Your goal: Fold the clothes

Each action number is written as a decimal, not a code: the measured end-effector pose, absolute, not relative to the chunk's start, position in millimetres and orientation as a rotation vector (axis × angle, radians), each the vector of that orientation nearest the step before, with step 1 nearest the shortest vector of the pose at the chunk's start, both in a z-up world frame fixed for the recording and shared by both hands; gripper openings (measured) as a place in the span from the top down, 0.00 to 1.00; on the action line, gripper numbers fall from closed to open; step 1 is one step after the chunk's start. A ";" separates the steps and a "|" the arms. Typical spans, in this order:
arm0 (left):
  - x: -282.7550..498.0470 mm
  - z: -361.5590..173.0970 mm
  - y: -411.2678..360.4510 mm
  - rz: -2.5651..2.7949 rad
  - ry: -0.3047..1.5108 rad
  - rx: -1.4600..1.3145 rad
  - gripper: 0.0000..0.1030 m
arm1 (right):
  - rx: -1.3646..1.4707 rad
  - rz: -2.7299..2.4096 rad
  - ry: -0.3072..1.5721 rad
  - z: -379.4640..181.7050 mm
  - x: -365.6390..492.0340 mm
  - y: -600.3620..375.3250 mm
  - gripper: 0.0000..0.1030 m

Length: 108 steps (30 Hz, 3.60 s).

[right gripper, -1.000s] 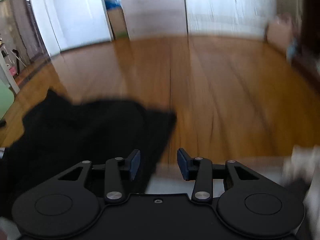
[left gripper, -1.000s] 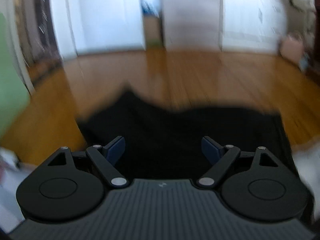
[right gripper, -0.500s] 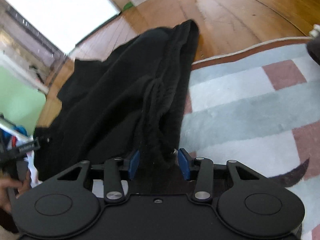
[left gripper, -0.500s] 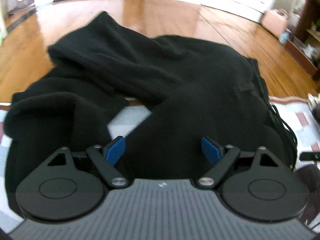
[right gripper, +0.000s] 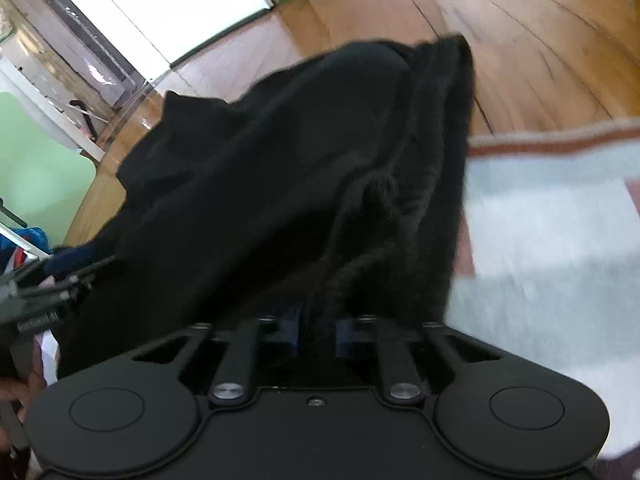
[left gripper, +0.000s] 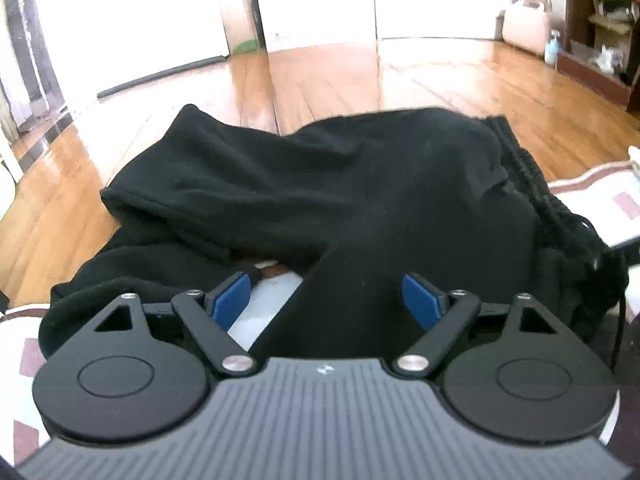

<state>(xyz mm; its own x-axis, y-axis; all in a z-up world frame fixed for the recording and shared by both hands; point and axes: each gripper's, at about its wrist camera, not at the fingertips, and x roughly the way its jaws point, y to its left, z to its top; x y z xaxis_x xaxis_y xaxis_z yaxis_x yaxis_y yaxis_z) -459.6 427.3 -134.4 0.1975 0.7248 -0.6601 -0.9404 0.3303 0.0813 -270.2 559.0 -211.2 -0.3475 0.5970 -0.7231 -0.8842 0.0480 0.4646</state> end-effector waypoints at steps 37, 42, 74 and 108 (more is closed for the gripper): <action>-601.1 -105.8 411.9 1.486 0.281 -0.901 0.19 | -0.458 1.416 0.769 -144.2 -201.2 475.2 0.66; -655.8 -133.3 417.3 1.481 0.073 -1.156 0.18 | -0.496 1.710 0.877 -159.4 -284.1 533.9 0.50; -651.2 -127.9 424.5 1.423 0.259 -1.033 0.14 | -0.931 2.256 1.113 -233.6 -444.7 483.3 0.96; -724.2 -135.4 316.7 1.748 0.306 -1.099 0.85 | -0.407 2.234 1.479 -218.9 -400.6 484.3 0.92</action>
